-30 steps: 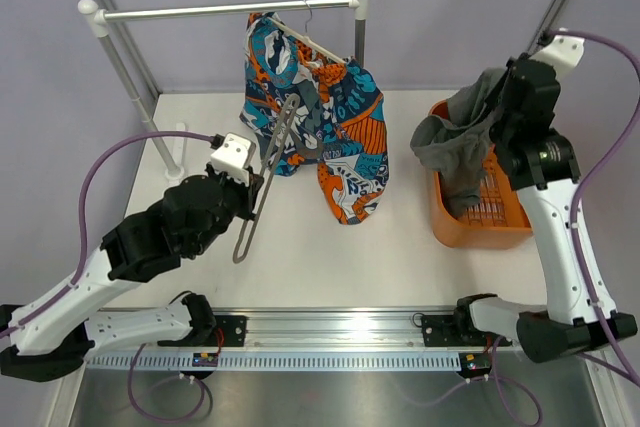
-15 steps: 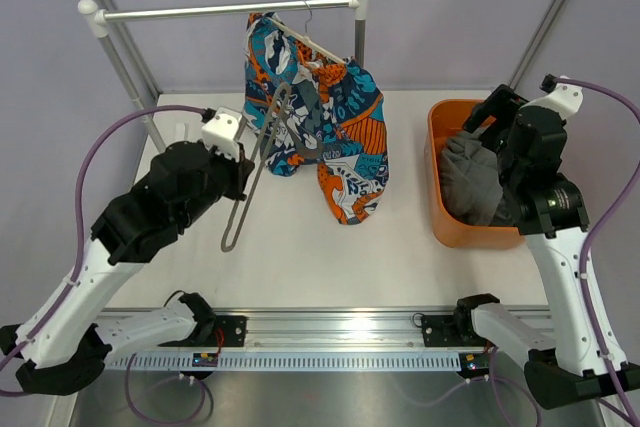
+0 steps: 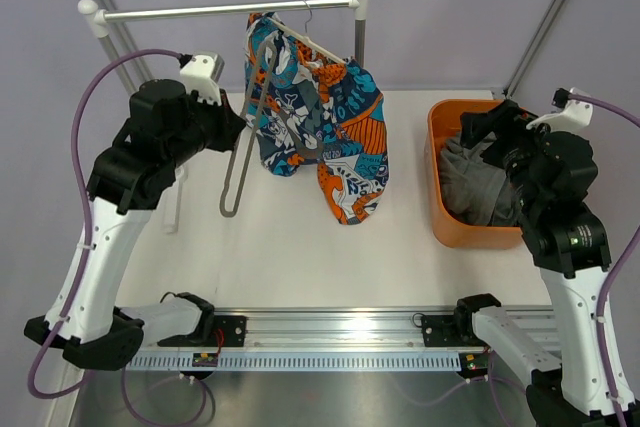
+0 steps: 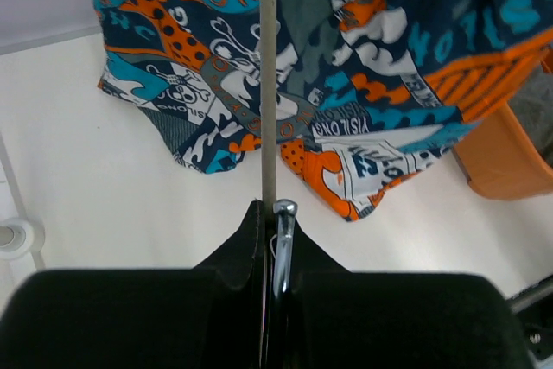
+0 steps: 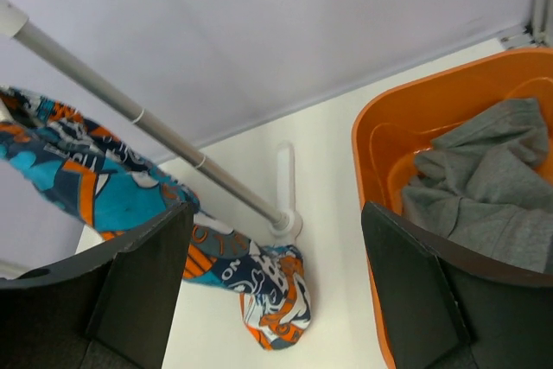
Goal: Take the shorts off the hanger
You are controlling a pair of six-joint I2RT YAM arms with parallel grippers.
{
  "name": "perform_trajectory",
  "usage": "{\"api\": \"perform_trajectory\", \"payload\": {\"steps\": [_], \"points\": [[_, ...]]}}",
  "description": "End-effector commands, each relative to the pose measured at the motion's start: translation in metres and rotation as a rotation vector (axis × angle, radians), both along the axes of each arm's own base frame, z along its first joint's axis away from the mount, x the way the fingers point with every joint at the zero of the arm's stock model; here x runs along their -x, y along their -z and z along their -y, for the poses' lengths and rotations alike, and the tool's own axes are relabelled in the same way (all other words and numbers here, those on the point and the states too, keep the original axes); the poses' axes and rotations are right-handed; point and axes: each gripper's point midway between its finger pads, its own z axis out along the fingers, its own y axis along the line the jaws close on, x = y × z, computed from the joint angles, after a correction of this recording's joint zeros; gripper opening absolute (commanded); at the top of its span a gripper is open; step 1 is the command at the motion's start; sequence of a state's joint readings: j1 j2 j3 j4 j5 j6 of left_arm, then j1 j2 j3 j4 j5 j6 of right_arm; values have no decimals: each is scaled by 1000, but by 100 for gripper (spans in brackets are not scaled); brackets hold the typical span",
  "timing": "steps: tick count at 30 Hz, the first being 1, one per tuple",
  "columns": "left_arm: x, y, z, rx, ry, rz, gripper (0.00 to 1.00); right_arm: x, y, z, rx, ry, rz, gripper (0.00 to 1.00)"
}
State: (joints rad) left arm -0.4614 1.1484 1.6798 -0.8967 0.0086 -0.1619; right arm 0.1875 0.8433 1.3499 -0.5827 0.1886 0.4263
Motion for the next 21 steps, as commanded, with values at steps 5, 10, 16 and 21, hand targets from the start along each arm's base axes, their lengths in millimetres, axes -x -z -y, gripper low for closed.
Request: {"api": "perform_trajectory", "payload": {"steps": [5, 10, 16, 21], "points": [[-32, -48, -10, 85, -92, 87, 0, 8, -8, -25, -1, -150, -2, 88], [-55, -66, -31, 49, -221, 126, 0, 7, -10, -36, -3, -211, -10, 87], [-80, -81, -44, 43, -290, 167, 0, 4, -9, -40, 3, -234, -17, 87], [-101, -86, -46, 40, -318, 189, 0, 1, -12, -44, 2, -252, -17, 87]]}}
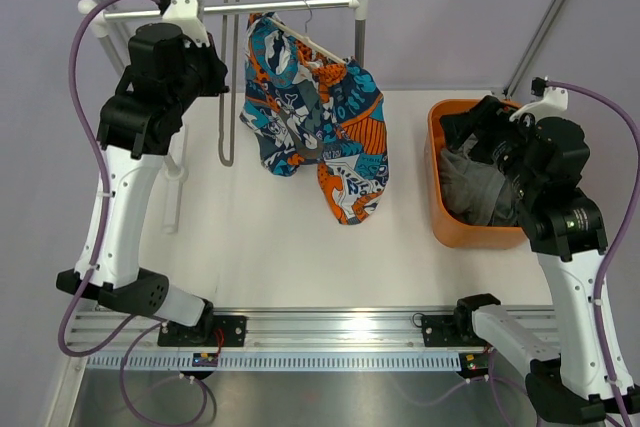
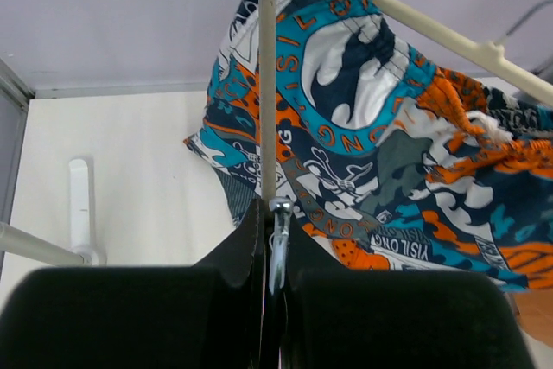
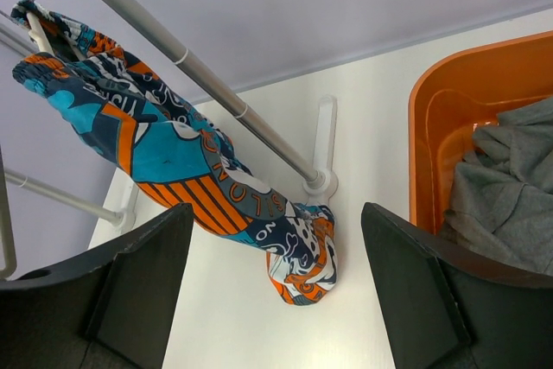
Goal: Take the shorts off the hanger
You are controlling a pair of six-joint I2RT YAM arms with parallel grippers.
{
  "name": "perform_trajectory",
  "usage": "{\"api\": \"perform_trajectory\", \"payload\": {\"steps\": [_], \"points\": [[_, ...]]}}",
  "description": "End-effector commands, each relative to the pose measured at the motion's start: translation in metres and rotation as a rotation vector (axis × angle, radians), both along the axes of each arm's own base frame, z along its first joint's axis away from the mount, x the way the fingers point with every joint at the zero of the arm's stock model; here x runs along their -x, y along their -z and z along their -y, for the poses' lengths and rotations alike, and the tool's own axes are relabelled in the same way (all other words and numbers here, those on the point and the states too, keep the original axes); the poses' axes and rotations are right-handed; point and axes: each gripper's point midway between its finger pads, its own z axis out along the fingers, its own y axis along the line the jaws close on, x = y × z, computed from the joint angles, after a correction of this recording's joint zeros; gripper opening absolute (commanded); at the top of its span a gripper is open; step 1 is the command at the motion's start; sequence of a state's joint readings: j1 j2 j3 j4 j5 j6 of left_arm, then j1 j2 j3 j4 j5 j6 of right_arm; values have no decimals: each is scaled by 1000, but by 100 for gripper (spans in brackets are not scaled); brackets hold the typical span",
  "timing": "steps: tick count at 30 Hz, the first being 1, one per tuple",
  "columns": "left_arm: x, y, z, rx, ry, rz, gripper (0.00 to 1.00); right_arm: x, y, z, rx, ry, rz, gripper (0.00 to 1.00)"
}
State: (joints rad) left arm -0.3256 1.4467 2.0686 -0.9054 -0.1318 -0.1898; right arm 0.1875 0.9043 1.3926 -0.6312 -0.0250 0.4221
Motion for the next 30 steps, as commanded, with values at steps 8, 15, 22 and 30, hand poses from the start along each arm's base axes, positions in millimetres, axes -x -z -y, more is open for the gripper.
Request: {"api": "perform_trajectory", "payload": {"steps": [8, 15, 22, 30], "points": [[-37, -43, -15, 27, -77, 147, 0, 1, -28, -7, 16, -50, 58, 87], [-50, -54, -21, 21, -102, 193, 0, -4, -27, -8, 22, -56, 53, 87], [-69, -51, -32, 4, -125, 194, 0, -6, -28, -10, 24, -67, 52, 87], [-91, -38, -43, -11, -148, 170, 0, -9, -30, -13, 31, -80, 50, 87]]}}
